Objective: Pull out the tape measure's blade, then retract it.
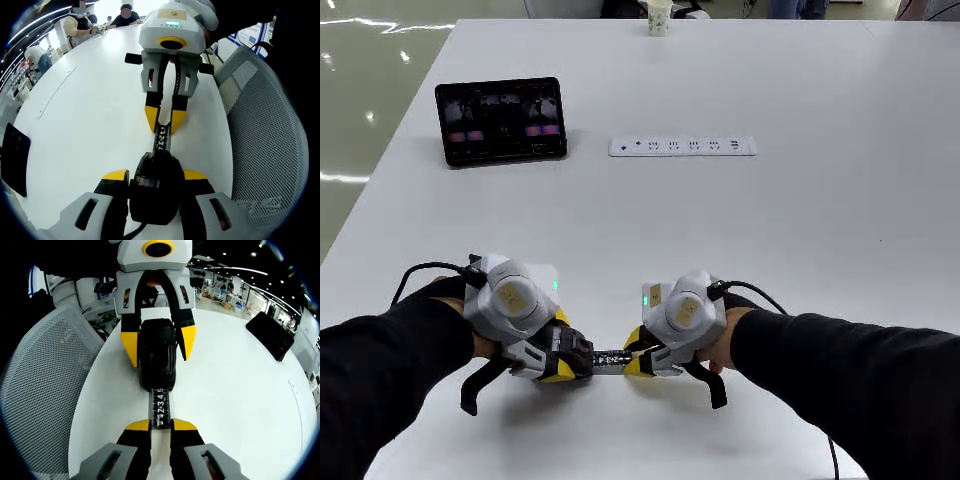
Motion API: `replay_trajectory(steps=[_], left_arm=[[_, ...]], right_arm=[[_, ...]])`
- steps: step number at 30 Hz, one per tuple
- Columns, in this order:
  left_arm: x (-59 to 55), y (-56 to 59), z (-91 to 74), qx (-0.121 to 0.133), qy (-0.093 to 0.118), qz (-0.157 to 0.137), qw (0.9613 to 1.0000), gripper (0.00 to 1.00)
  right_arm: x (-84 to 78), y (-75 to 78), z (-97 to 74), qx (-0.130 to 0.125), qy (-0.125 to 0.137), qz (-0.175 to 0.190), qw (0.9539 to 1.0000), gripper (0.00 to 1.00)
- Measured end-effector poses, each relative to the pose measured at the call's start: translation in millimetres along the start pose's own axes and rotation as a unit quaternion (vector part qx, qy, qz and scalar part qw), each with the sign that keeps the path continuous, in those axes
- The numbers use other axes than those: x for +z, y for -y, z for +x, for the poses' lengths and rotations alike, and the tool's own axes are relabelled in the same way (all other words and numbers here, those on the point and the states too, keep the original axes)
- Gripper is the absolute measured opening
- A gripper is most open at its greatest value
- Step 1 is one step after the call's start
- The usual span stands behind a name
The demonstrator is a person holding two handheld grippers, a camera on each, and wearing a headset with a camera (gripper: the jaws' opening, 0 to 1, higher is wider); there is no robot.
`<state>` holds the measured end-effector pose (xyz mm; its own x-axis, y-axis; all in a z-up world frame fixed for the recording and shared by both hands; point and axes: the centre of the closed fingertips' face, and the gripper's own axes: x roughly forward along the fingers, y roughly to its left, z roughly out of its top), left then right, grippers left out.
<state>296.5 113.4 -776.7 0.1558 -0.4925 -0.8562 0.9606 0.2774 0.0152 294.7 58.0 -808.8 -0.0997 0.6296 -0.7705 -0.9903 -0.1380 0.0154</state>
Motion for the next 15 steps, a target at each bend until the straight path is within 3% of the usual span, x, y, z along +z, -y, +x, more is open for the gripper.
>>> replay_trajectory(steps=[15], left_arm=[[-0.3, -1.1, 1.6, 0.002, 0.001, -0.001, 1.0000, 0.34]], right_arm=[[-8.6, 1.6, -5.9, -0.001, -0.004, 0.005, 1.0000, 0.10]])
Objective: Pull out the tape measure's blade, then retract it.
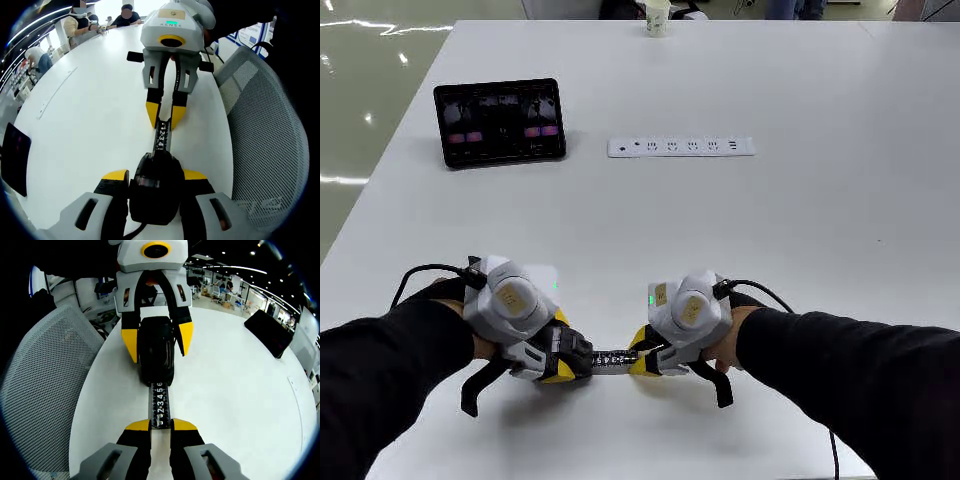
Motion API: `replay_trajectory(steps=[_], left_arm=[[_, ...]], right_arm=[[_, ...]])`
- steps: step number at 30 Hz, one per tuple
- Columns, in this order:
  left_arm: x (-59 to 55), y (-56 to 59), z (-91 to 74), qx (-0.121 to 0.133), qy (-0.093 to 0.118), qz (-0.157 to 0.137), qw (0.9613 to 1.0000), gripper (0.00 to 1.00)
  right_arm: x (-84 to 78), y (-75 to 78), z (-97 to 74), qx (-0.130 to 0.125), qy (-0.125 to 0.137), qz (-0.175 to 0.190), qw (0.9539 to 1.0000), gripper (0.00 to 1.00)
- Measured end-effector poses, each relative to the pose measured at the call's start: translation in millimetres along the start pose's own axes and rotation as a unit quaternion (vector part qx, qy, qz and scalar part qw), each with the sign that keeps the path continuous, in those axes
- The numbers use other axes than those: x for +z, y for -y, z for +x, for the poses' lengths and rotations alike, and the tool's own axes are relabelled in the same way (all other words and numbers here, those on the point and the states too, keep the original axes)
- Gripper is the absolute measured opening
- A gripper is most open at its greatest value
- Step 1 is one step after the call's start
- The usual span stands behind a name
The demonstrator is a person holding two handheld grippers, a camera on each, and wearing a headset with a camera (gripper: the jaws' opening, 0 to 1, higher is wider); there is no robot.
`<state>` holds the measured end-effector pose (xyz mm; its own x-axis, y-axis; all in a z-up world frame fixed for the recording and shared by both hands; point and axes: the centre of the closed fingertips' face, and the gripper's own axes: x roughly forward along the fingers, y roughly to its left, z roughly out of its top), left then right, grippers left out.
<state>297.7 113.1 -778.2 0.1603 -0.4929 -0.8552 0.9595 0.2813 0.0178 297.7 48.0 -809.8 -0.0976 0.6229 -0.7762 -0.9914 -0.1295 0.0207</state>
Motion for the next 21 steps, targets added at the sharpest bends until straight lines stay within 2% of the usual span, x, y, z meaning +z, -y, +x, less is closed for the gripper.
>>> replay_trajectory(steps=[21], left_arm=[[1.1, -0.8, 0.5, 0.001, 0.000, 0.000, 1.0000, 0.34]], right_arm=[[-9.4, 1.1, -7.0, 0.000, -0.006, 0.001, 1.0000, 0.10]])
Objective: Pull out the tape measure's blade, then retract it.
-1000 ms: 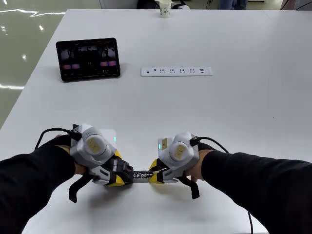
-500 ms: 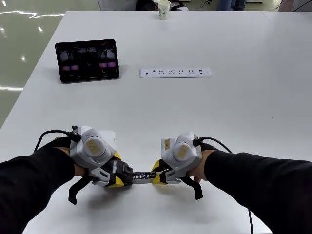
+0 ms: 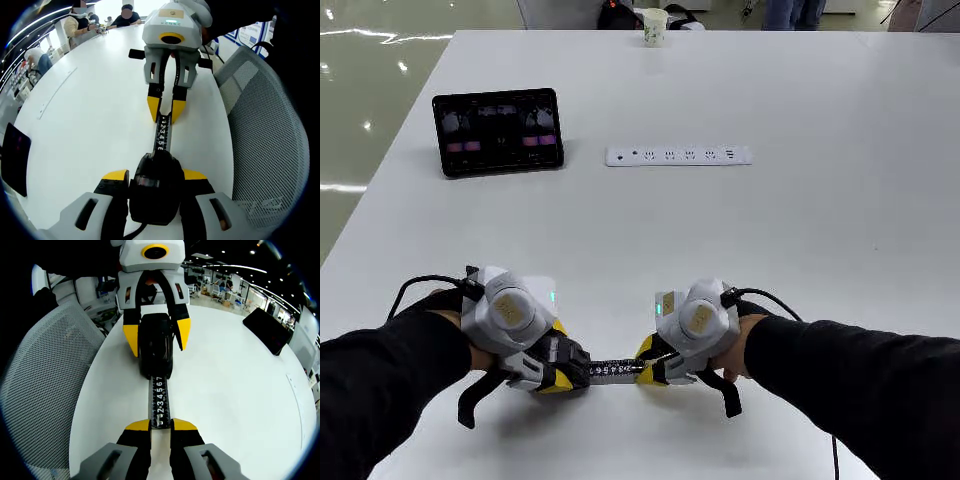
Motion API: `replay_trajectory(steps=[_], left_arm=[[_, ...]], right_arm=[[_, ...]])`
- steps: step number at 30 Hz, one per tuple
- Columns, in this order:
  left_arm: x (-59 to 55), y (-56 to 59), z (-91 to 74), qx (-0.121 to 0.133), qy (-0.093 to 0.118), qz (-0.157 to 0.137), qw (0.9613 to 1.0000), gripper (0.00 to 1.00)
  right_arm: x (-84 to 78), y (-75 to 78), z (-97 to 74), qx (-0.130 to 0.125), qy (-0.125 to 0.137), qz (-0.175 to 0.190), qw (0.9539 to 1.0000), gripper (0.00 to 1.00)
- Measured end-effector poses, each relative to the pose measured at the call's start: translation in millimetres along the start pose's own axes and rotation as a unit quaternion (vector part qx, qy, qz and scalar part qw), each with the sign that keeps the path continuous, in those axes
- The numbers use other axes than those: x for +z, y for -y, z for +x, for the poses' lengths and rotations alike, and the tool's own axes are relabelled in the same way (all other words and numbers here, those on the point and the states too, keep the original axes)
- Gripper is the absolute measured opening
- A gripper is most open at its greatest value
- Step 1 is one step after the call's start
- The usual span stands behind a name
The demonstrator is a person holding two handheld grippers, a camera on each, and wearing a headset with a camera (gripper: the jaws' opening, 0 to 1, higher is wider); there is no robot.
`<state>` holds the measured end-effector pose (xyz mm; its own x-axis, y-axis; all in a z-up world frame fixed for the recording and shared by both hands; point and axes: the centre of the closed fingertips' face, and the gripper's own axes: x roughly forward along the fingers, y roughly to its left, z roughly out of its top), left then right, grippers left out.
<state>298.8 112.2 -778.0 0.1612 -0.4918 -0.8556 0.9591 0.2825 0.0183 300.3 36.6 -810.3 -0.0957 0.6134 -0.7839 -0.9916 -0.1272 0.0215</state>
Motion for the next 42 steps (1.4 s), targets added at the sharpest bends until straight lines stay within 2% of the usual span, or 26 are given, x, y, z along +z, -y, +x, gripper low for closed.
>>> replay_trajectory(steps=[29, 42], left_arm=[[-0.6, 2.1, 0.7, -0.004, -0.003, 0.002, 1.0000, 0.34], [-0.7, 1.6, 0.4, -0.005, -0.001, 0.000, 1.0000, 0.34]], right_arm=[[-12.0, -0.7, -9.7, 0.003, 0.000, 0.007, 1.0000, 0.10], [-12.5, -0.1, -11.0, 0.003, 0.000, 0.009, 1.0000, 0.10]])
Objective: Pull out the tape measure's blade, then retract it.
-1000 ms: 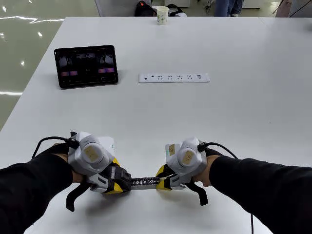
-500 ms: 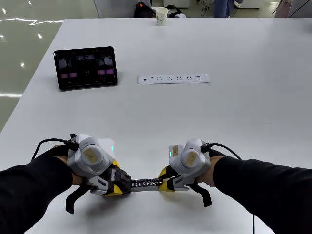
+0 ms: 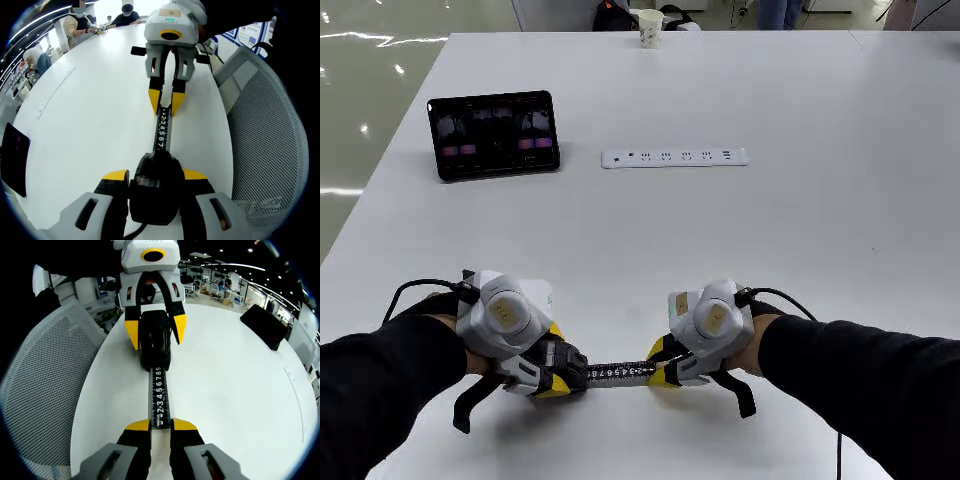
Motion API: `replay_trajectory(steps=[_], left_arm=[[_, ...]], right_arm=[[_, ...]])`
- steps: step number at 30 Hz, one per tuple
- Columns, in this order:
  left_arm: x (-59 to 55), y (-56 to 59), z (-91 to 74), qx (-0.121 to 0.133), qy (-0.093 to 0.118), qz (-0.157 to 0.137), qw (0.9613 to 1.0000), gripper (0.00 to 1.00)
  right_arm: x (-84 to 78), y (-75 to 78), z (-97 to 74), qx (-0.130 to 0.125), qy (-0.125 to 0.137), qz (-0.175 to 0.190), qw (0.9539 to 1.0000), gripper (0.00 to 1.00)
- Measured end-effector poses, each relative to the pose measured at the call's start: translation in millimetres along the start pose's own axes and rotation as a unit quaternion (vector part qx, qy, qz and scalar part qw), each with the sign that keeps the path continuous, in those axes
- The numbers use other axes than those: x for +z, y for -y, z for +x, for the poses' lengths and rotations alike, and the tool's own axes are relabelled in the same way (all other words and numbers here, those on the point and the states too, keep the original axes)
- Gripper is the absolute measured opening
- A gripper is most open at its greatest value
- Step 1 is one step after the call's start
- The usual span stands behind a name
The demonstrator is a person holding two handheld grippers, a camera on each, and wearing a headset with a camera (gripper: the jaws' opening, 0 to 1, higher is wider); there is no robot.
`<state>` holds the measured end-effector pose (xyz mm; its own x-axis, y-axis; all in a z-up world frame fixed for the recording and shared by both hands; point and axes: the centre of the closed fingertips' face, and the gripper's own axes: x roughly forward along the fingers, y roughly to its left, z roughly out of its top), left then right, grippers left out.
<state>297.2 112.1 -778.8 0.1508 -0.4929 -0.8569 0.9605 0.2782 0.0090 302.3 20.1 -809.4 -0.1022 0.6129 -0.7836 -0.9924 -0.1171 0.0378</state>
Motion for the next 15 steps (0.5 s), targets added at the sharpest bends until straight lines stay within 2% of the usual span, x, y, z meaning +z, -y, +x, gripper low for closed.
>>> replay_trajectory(steps=[15], left_arm=[[0.7, 0.6, 0.0, 0.003, -0.001, 0.001, 1.0000, 0.34]], right_arm=[[-6.6, -0.6, -6.3, -0.004, -0.002, 0.003, 1.0000, 0.10]])
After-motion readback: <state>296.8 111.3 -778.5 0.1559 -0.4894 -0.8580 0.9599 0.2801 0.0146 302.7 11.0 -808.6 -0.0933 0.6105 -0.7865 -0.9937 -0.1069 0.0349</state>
